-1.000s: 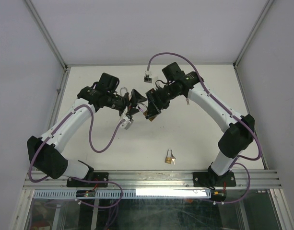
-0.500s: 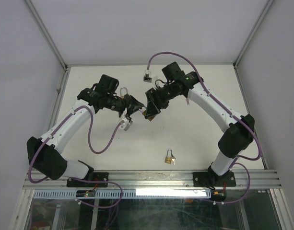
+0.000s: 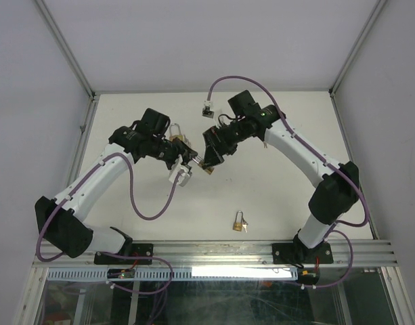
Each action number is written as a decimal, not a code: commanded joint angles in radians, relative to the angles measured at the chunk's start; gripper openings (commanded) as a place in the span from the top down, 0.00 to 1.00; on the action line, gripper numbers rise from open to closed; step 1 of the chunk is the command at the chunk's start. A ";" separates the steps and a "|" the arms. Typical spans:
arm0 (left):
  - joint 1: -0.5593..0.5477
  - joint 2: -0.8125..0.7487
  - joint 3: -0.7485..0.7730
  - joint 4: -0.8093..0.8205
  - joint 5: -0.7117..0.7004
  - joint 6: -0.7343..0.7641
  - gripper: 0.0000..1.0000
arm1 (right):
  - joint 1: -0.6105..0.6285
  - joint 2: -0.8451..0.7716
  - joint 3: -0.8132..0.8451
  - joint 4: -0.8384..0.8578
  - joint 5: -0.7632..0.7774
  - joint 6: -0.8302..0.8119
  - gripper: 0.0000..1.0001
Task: Unlock with the key
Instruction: Place the lock at the center of the board.
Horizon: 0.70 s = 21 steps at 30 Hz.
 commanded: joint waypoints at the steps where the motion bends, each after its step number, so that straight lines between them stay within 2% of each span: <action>1: -0.025 -0.021 0.077 -0.178 -0.198 -0.110 1.00 | -0.020 -0.115 -0.061 0.144 0.108 0.021 0.02; 5: -0.053 0.025 0.134 -0.366 -0.444 -0.184 1.00 | -0.064 -0.204 -0.138 0.207 0.188 0.044 0.01; 9: -0.129 0.129 0.189 -0.511 -0.734 -0.418 1.00 | -0.080 -0.271 -0.197 0.247 0.233 0.059 0.01; 12: -0.144 0.164 0.172 -0.516 -0.923 -0.537 1.00 | -0.081 -0.301 -0.221 0.258 0.256 0.070 0.01; 16: -0.144 0.203 0.068 -0.517 -1.167 -0.636 1.00 | -0.081 -0.338 -0.249 0.271 0.279 0.079 0.01; 21: -0.139 0.270 0.048 -0.517 -1.316 -0.796 1.00 | -0.082 -0.374 -0.271 0.276 0.304 0.083 0.01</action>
